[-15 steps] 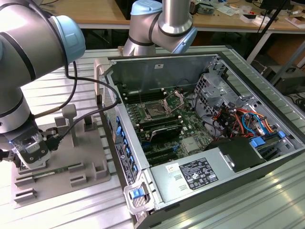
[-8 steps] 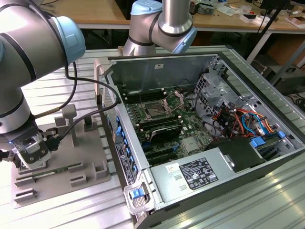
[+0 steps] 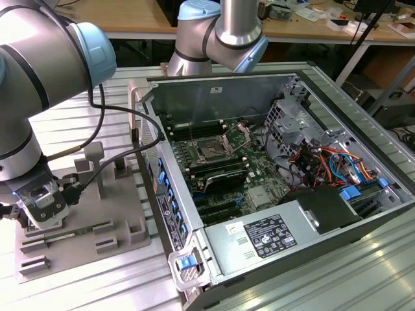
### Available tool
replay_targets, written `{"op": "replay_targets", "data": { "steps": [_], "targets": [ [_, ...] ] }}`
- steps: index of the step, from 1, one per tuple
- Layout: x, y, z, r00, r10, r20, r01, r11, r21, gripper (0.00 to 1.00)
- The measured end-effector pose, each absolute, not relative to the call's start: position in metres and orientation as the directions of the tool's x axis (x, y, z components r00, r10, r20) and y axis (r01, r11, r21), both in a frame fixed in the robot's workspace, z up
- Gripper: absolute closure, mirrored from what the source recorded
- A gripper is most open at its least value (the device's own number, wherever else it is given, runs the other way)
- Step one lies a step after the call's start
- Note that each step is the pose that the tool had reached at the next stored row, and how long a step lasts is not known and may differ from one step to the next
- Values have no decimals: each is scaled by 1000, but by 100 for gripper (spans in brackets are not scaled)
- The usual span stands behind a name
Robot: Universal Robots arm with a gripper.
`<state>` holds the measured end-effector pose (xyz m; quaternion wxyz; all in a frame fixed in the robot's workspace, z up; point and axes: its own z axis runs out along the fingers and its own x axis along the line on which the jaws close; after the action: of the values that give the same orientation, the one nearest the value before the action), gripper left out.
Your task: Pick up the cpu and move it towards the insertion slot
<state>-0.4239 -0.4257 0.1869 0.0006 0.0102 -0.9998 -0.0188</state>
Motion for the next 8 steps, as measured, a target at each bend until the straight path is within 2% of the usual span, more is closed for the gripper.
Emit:
{"op": "replay_targets", "data": {
  "steps": [8],
  "targets": [
    [-424, -426, 189, -1000, -20, -1, -20, 999, 38, 34]
  ]
}}
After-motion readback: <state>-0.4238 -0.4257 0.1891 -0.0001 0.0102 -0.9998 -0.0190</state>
